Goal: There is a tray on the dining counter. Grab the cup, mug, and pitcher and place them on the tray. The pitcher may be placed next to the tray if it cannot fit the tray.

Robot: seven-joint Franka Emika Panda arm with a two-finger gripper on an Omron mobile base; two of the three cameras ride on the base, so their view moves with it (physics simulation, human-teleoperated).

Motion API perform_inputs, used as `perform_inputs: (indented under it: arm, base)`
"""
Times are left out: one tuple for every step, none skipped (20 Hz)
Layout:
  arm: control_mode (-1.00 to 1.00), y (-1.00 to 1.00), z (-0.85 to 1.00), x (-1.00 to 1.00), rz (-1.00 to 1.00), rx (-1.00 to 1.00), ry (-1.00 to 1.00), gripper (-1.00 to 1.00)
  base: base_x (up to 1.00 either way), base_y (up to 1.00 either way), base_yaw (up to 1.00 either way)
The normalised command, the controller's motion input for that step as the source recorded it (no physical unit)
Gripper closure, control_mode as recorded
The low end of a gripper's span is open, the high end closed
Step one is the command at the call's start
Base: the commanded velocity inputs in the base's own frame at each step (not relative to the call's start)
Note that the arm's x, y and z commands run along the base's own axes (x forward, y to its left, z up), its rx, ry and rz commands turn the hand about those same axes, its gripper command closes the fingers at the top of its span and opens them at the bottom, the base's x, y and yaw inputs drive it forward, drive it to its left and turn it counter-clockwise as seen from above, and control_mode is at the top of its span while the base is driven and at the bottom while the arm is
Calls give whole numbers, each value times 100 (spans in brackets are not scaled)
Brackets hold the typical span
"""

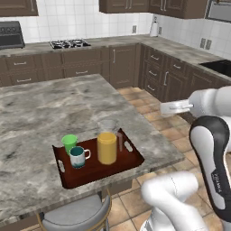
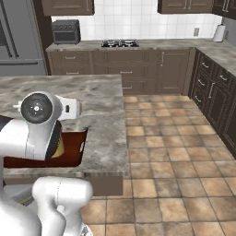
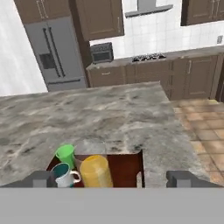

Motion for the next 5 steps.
perform_inputs:
  arm:
    - [-100, -100, 51, -81, -39, 10, 40, -100]
    - [-100, -87, 22, -87, -40, 5, 41, -100]
    - [-100, -66, 0, -100, -41, 0, 36, -100]
    - [-100, -57, -21, -100, -37, -1, 25, -100]
    - [-100, -48, -34, -100, -31, -6, 19, -100]
  base:
    - [0, 0, 0]
    - [0, 0, 0]
    - [0, 0, 0]
    - [0, 0, 0]
    - [0, 0, 0]
